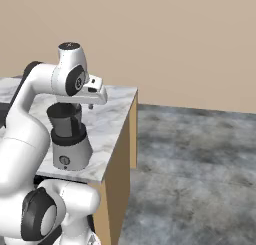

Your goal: Open the blender lid, put the pear in the blender, close the lid, and start the blender.

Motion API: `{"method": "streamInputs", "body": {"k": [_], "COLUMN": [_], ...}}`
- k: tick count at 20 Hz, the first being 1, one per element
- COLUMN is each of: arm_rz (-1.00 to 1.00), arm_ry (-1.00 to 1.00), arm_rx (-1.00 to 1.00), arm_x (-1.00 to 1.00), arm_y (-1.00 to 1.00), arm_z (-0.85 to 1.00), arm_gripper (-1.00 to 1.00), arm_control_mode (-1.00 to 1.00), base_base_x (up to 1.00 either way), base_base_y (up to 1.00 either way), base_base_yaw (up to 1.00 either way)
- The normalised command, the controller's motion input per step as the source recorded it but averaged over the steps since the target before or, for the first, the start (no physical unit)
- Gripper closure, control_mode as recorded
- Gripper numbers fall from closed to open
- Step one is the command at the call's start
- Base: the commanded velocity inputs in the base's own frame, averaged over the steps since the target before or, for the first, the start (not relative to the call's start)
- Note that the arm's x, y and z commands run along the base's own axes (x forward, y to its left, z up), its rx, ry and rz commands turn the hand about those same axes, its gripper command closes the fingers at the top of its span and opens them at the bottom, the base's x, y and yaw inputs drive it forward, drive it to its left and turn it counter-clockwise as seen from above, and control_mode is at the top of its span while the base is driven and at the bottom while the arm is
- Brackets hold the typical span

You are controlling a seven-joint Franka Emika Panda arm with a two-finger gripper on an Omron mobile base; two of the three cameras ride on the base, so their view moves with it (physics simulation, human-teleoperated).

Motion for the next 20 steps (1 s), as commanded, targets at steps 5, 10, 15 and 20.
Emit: {"method": "streamInputs", "body": {"k": [5,10,15,20], "arm_rz": [0.0,0.0,0.0,0.0], "arm_ry": [0.0,0.0,0.0,0.0], "arm_rx": [0.0,0.0,0.0,0.0], "arm_x": [0.0,0.0,0.0,0.0], "arm_y": [0.0,0.0,0.0,0.0], "arm_z": [0.0,0.0,0.0,0.0], "arm_gripper": [-1.0,-1.0,-1.0,-1.0], "arm_control_mode": [1.0,1.0,1.0,1.0], "base_base_x": [-0.26,-0.16,0.0,0.07], "base_base_y": [0.42,0.84,0.63,0.36], "base_base_yaw": [-0.02,-0.04,0.0,0.0]}}
